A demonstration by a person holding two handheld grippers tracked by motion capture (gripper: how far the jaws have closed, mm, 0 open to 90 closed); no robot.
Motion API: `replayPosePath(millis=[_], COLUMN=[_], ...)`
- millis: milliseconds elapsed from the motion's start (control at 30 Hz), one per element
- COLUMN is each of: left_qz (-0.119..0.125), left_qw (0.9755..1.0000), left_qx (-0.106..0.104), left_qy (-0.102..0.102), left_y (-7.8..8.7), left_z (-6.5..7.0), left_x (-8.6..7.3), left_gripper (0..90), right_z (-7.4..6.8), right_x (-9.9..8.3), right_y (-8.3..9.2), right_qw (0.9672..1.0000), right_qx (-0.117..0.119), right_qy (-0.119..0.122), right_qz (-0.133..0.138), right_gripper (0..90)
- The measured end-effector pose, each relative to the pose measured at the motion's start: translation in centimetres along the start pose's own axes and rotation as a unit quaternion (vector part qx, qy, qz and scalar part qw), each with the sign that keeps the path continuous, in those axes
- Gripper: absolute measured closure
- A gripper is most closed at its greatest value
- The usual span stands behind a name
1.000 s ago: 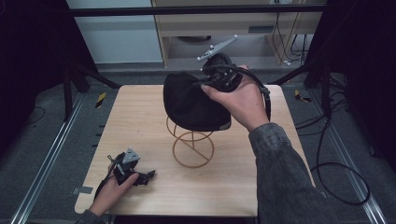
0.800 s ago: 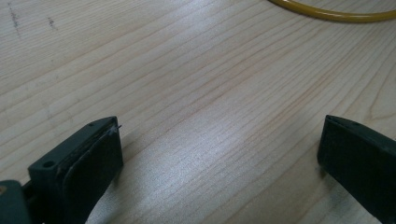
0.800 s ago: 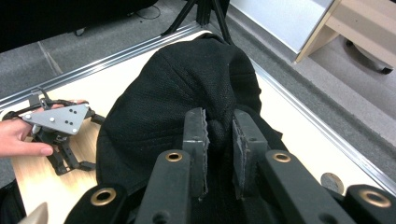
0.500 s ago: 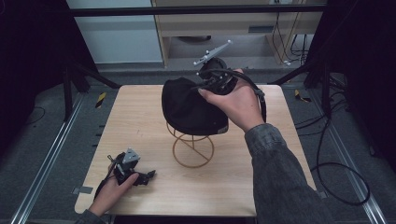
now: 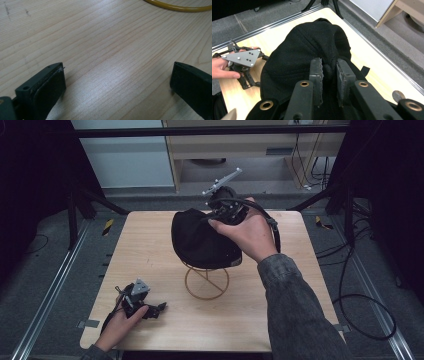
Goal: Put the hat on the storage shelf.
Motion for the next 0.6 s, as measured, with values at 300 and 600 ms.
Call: replayPosePath(millis=[300,600], left_qz=[0.000,0.000], left_qw=[1.0000,1.0000], left_qx=[0.000,0.000], left_qy=[0.000,0.000], left_y=[0.00,0.00], left_z=[0.00,0.00], left_x=[0.00,0.00], left_gripper=[0.0,0.0], right_z=[0.01,-0.15], right_x=[-0.31,-0.42], right_y=[-0.55,-1.10], right_qw=[1.0000,0.9999], right_qx=[0.003,0.008], right_qy=[-0.001,-0.001], right_qz=[-0.006,-0.012], right_gripper=[77.3,76.8])
Point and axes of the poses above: each handheld gripper's, and its own axes: y roughly backward along the jaws, x roughly out of its top, z roughly to its right, the point moved 8 cm from there along -y, roughly forward along the jaws, and after that the axes turned 15 degrees about x, right-handed, at the moved point
